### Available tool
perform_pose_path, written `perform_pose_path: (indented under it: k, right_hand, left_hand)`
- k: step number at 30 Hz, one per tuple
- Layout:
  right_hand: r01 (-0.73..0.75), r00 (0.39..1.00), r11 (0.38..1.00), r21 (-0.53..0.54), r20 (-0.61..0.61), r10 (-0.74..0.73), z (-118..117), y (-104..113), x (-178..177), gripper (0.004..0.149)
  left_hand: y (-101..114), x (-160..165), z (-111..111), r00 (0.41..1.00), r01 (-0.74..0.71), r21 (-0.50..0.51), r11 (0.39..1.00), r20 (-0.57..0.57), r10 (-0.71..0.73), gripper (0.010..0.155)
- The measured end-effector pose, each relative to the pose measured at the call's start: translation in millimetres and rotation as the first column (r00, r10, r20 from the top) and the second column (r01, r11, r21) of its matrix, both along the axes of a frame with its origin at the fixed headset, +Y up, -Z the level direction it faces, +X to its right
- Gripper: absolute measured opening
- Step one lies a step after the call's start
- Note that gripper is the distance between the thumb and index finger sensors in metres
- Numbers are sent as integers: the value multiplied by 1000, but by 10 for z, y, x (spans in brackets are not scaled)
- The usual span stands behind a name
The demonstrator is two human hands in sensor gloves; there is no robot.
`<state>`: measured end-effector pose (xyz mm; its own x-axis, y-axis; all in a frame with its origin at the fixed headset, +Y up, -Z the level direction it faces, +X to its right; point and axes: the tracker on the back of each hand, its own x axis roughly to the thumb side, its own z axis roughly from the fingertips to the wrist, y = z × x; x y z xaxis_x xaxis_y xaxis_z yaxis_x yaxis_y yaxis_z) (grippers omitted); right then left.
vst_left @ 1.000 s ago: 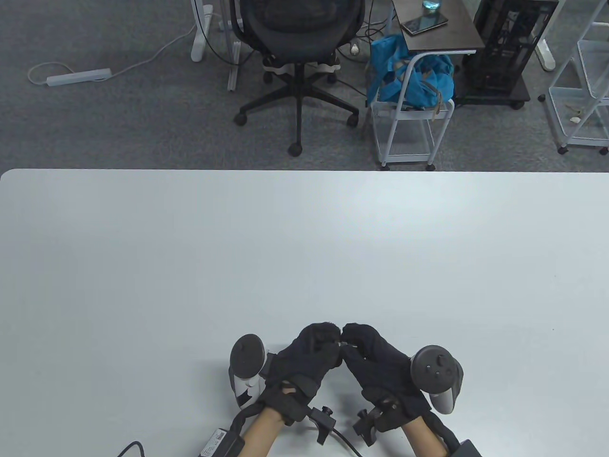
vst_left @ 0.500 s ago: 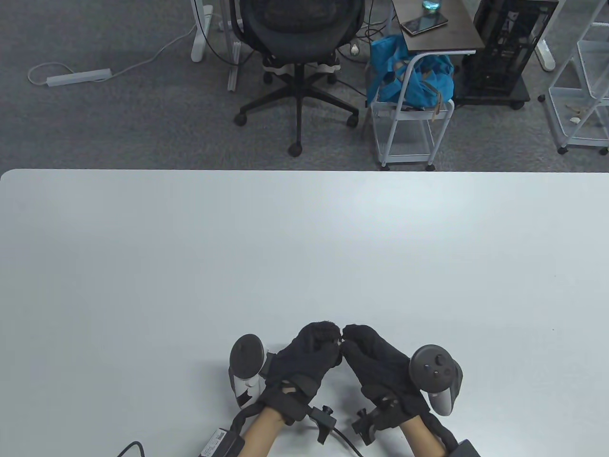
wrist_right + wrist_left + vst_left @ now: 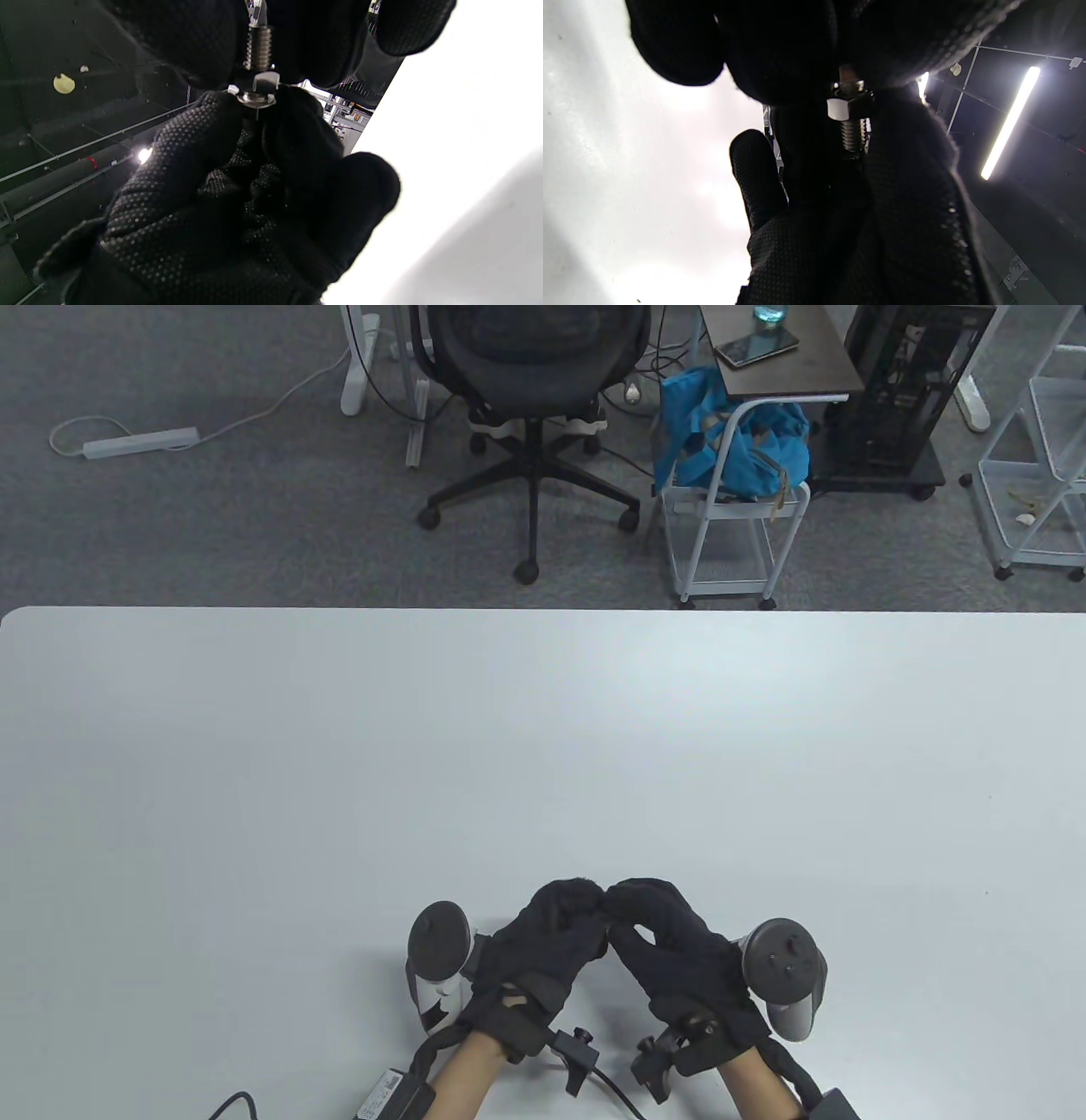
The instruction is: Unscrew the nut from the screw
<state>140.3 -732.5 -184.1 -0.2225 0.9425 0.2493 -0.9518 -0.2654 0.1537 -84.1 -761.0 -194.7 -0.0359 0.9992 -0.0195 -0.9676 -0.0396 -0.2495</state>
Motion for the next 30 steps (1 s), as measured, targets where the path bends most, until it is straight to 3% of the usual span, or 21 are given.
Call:
perform_pose_path:
  k: [3, 7, 14, 17, 20, 23, 30]
  right_hand:
    - [-52, 997, 999, -14, 56, 52, 7, -33, 5, 62]
    - [-135, 984, 991, -18, 112, 136, 12, -41, 9, 54]
    - [-131, 990, 990, 55, 54, 128, 27, 32, -34, 48]
    - [-92, 996, 995, 32, 13, 91, 16, 40, -27, 45]
    - [-37, 999, 999, 11, 7, 37, 11, 9, -20, 57]
    - [-85, 995, 996, -34, 46, 86, 18, -36, -17, 68]
    - [-131, 988, 991, -18, 82, 133, 18, -22, -32, 55]
  left_hand:
    - [-1, 8, -1, 1000, 7, 8, 1000, 4, -7, 48]
    - [-1, 7, -2, 1000, 6, 8, 1000, -3, -6, 48]
    - [-20, 1, -11, 1000, -2, -14, 1000, 0, 2, 48]
    - [-22, -4, -10, 1000, -5, -18, 1000, -2, 5, 48]
    - [-17, -2, -10, 1000, -11, -16, 1000, -5, 11, 48]
    - [-18, 1, -9, 1000, -3, -5, 1000, -2, 3, 48]
    - [-22, -3, -11, 1000, -7, -4, 1000, 2, 7, 48]
